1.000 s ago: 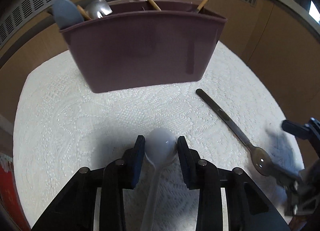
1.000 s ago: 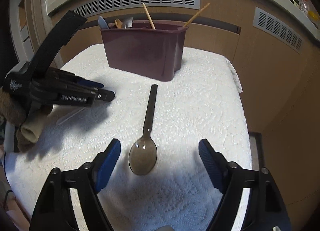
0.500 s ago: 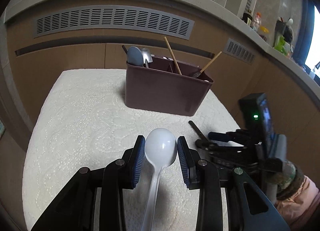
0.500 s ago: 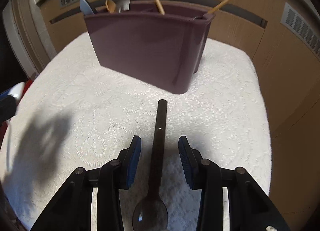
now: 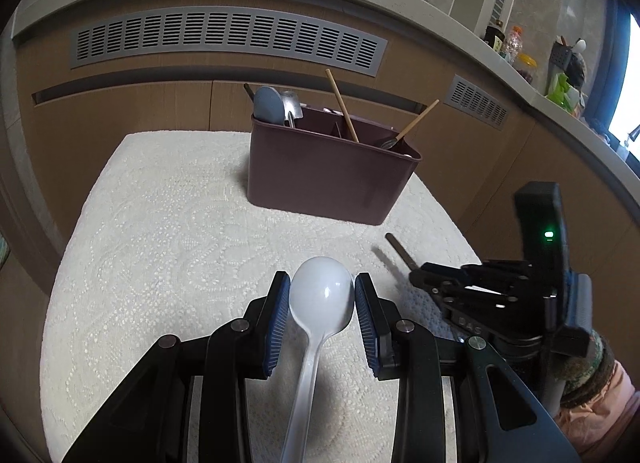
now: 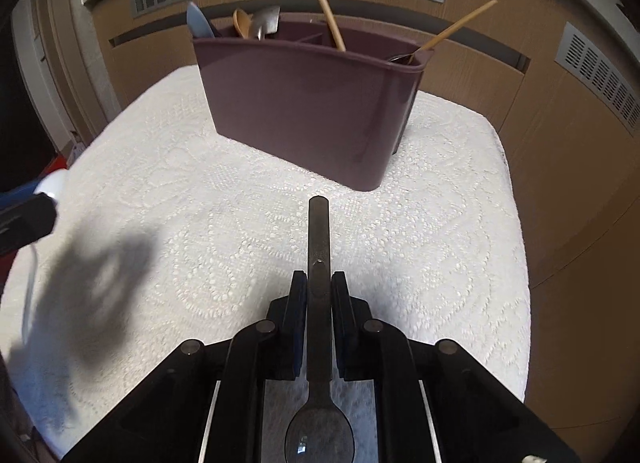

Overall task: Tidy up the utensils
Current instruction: 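Lift both spoons and carry them over the caddy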

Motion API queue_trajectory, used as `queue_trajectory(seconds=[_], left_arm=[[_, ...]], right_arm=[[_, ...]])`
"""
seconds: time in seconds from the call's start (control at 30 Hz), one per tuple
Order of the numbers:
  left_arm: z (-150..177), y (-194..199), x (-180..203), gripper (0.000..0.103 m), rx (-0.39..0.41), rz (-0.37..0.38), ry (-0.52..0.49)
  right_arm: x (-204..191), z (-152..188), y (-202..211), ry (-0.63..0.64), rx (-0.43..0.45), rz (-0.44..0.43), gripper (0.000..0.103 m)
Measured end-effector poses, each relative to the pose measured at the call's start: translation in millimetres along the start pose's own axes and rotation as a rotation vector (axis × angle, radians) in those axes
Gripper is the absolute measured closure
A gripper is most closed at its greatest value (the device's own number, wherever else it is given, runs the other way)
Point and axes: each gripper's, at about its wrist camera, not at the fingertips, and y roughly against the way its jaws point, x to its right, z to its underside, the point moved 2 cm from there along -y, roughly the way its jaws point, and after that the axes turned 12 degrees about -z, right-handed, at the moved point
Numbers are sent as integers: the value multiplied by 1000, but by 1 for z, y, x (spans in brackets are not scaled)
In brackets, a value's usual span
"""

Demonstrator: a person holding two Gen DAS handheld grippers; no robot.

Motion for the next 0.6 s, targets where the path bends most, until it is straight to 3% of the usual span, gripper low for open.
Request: queue_trajectory(seconds=[0.3, 0.5, 0.6], left_arm=[[-9, 24, 11, 69, 48, 10, 3], [-79, 72, 29, 69, 235, 24, -40], [-126, 92, 36, 69, 332, 85, -41]], right_arm=[[-6, 15, 56, -54, 150, -32, 92], [-13, -22, 121, -15, 364, -21, 92], [-20, -57, 161, 43, 512, 17, 92]])
